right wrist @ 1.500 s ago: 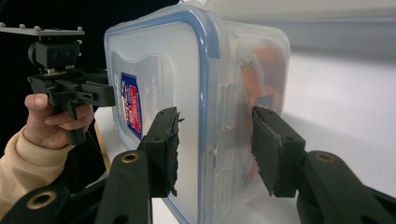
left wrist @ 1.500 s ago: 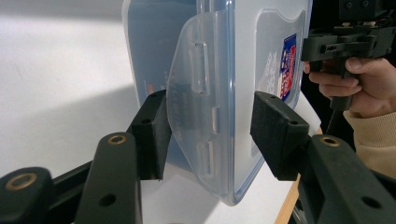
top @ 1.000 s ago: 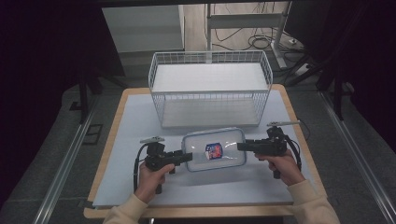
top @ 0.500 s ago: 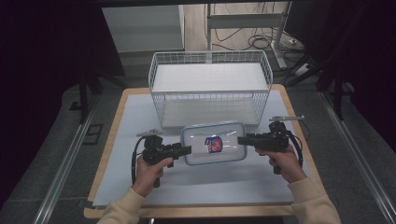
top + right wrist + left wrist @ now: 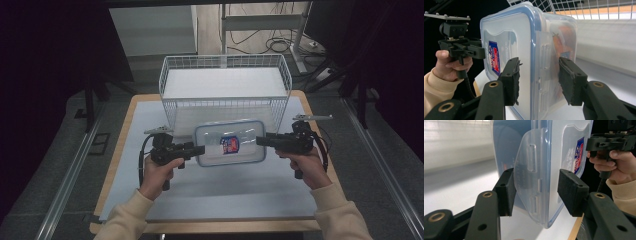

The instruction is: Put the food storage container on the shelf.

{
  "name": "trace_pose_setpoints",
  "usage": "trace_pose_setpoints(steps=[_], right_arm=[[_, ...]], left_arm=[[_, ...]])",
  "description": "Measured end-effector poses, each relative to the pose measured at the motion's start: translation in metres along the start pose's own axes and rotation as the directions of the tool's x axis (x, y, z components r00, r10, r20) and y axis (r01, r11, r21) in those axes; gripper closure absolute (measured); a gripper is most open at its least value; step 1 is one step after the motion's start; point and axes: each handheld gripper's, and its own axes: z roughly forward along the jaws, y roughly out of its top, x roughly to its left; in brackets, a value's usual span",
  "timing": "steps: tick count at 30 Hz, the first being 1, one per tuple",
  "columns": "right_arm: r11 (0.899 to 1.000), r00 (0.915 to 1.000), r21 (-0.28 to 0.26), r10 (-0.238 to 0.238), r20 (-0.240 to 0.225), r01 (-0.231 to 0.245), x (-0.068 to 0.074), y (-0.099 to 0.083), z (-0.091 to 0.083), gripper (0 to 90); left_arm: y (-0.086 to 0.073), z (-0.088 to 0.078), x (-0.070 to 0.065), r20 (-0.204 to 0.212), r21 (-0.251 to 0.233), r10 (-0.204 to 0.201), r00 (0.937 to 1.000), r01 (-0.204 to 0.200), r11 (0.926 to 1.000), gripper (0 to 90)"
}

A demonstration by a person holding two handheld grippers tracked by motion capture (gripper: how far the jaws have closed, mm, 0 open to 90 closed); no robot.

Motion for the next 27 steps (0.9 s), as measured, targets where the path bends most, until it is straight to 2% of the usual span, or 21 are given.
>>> trace_pose_setpoints(steps=[7, 13, 19, 27], right_arm=[[1.0, 1.0, -0.021, -0.006, 0.0, 0.006, 0.006, 0.014, -0.002, 53.0], [0.998, 0.9995, -0.049, -0.03, 0.004, 0.03, 0.015, 0.036, -0.005, 53.0], [0.997, 0.9989, -0.066, -0.046, 0.003, 0.046, 0.023, 0.056, -0.009, 52.7], [0.994, 0.9976, -0.087, -0.068, 0.015, 0.069, 0.029, 0.08, -0.011, 52.6]], left_arm=[[0.023, -0.009, -0.004, -0.001, -0.015, 0.024, 0.9997, -0.024, 0.9996, 49.5], [0.043, -0.017, -0.009, -0.003, -0.021, 0.044, 0.999, -0.044, 0.9988, 49.4], [0.068, -0.027, -0.018, -0.015, -0.044, 0.085, 0.9963, -0.085, 0.9954, 49.5], [0.091, -0.032, -0.017, -0.007, -0.063, 0.091, 0.9958, -0.091, 0.9938, 49.4]])
